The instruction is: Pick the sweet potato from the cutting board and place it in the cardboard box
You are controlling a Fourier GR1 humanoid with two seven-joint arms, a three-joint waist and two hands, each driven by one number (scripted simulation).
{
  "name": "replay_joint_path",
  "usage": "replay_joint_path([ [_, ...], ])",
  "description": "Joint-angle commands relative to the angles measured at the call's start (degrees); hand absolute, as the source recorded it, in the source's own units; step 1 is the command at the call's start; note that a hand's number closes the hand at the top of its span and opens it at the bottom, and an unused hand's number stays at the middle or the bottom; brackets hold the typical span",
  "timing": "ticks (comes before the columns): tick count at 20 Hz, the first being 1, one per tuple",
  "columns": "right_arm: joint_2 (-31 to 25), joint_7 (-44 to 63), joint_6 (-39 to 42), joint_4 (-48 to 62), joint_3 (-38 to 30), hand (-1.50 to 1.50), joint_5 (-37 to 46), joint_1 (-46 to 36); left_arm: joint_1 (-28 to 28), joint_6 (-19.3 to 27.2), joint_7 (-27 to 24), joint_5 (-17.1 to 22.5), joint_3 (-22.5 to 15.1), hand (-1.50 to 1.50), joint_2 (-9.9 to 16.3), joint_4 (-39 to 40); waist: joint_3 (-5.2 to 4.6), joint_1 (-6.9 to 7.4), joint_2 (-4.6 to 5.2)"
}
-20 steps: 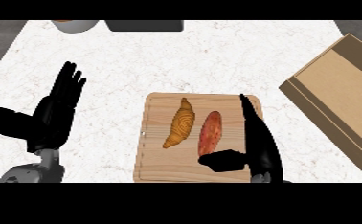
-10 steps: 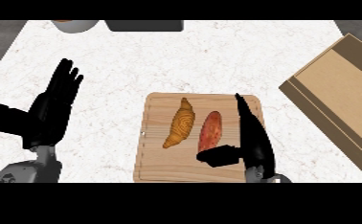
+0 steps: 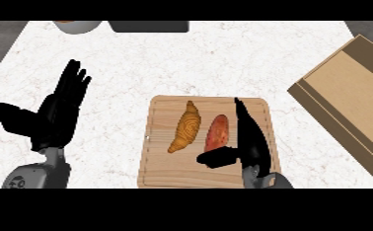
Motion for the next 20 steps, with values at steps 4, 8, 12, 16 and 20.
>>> replay_joint_path([
  [4,0.2,-1.7,-4.4,6.4,1.4,-1.5,-1.4,-1.1,1.0,0.8,1.2,-2.5,-0.5,0.0,-2.0,-2.3,0.0,0.09,0.01],
  [8,0.1,-3.5,-0.2,0.5,-0.2,-1.5,0.4,4.5,1.5,-3.2,-2.1,-1.3,2.1,0.0,-1.0,0.3,-0.01,-0.14,-0.02],
  [12,0.2,-6.6,-2.3,8.0,-2.3,-1.5,-1.4,-0.2,1.3,-3.3,0.3,-1.4,1.7,0.0,-2.0,0.3,0.0,-0.03,0.03],
  [16,-0.6,-4.2,0.3,3.9,1.2,1.5,4.1,-0.7,-2.9,0.5,7.8,-3.5,1.0,0.0,-2.0,-4.4,0.01,-0.15,-0.03],
  [20,0.1,-3.5,-3.7,8.7,5.6,1.5,7.8,-2.5,1.0,-2.9,0.0,-2.5,2.3,0.0,-2.7,-0.5,-0.01,0.08,0.02],
])
